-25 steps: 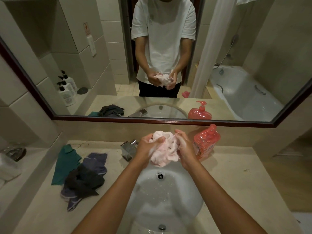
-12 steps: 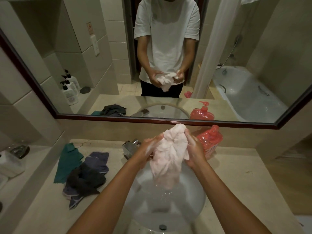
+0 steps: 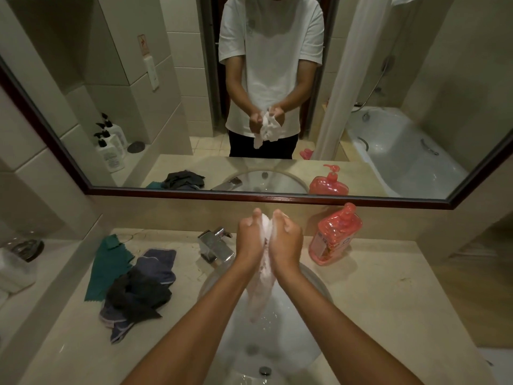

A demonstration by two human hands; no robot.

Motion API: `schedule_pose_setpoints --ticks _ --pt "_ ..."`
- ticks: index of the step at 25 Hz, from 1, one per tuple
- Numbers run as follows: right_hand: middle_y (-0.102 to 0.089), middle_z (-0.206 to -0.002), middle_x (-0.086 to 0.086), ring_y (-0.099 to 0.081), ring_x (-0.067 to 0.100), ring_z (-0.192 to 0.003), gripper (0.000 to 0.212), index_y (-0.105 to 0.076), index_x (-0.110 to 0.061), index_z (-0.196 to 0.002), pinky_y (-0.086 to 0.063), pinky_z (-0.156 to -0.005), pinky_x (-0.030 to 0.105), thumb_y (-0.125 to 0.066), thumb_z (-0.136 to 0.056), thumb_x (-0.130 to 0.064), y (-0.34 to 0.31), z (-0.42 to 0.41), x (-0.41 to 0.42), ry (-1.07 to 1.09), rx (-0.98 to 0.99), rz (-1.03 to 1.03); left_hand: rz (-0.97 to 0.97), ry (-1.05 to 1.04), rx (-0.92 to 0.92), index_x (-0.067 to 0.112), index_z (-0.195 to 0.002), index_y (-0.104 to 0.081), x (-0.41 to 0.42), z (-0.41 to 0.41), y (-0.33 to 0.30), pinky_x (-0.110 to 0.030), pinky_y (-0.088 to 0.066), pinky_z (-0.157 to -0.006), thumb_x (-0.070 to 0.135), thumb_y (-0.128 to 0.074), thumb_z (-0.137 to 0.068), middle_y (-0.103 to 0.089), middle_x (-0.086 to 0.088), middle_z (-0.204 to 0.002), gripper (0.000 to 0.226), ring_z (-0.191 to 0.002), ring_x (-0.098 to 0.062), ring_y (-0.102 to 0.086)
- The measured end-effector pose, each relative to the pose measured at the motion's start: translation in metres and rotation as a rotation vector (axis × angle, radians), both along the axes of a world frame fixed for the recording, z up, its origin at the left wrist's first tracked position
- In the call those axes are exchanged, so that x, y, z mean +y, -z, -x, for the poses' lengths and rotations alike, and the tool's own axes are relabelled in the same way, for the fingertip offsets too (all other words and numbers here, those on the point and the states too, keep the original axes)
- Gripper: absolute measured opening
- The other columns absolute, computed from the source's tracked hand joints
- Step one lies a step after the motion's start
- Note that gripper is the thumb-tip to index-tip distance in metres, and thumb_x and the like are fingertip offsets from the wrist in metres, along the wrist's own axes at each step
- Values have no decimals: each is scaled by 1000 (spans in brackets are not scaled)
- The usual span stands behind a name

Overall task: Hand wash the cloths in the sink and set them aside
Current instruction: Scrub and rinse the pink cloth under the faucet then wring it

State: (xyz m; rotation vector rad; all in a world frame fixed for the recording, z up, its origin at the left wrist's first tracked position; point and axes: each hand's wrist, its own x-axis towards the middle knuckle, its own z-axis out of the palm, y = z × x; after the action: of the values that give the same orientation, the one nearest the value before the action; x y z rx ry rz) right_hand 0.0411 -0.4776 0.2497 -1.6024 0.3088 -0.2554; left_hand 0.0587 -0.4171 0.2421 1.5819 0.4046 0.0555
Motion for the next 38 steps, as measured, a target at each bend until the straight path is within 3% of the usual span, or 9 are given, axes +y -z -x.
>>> schedule_pose_setpoints --ticks 7,12,16,20,23,25,30,35,38 --pt "-43 -48 -2 -40 17 -48 55 -39 -18 -48 -31 -53 32 -51 -101 -25 3 -25 6 84 131 172 41 65 68 22 -46 -50 9 -3 7 -27 -35 -53 26 -47 -98 -45 7 -46 53 -45 -11 -43" --pt "-49 -59 1 -46 19 -57 43 -48 -12 -62 -35 -58 30 -48 -103 -25 13 -37 -16 77 300 5 45 233 22 21 -60 -57 5 9 15 -25 -44 -52 27 -48 -101 -52 1 -56 43 -51 -13 -51" --pt "-50 -54 -10 -52 8 -52 38 -49 -22 -64 -42 -51 22 -55 -101 -28 15 -22 -22 -126 167 -329 196 54 44 18 -66 -55 16 4 9 -33 -48 -64 40 -44 -103 -57 0 -61 45 -64 -22 -57" --pt "-76 -103 -2 -72 12 -97 26 -66 -22 -108 -58 -81 27 -59 -95 -43 30 -16 -33 -499 175 -211 414 231 125 -3 -98 -70 33 0 8 -42 -57 -85 56 -29 -104 -74 -20 -101 72 -94 -34 -72" --pt "-72 -113 0 -70 7 -100 25 -59 -21 -119 -55 -85 24 -63 -98 -33 42 -12 -36 -557 165 -6 374 248 129 13 -79 -76 37 -1 10 -28 -59 -67 48 -33 -107 -74 -6 -80 62 -75 -17 -73" --pt "-75 -103 1 -72 9 -91 19 -64 -15 -111 -56 -79 25 -66 -96 -27 48 -12 -38 -516 149 45 212 258 79 10 -84 -69 40 1 14 -31 -55 -69 35 -37 -108 -69 -5 -76 47 -74 -19 -68" --pt "-72 -78 4 -69 17 -73 19 -68 -5 -85 -53 -63 29 -77 -85 -22 53 -11 -37 -353 226 131 -27 199 27 24 -55 -56 47 13 34 -25 -39 -53 16 -45 -100 -52 6 -55 48 -52 -9 -50" --pt "-74 -74 8 -72 20 -69 24 -72 0 -85 -54 -62 27 -70 -93 -22 51 -12 -34 -97 315 -205 107 64 158 6 -109 -70 36 23 52 -38 -56 -88 30 -36 -107 -74 -13 -104 42 -100 -27 -69" --pt "-73 -71 8 -72 20 -67 29 -71 -6 -81 -56 -63 28 -61 -99 -27 47 -15 -29 -24 321 -312 454 189 248 11 -120 -71 19 35 56 -37 -59 -85 57 -28 -104 -75 -15 -112 65 -104 -29 -72"
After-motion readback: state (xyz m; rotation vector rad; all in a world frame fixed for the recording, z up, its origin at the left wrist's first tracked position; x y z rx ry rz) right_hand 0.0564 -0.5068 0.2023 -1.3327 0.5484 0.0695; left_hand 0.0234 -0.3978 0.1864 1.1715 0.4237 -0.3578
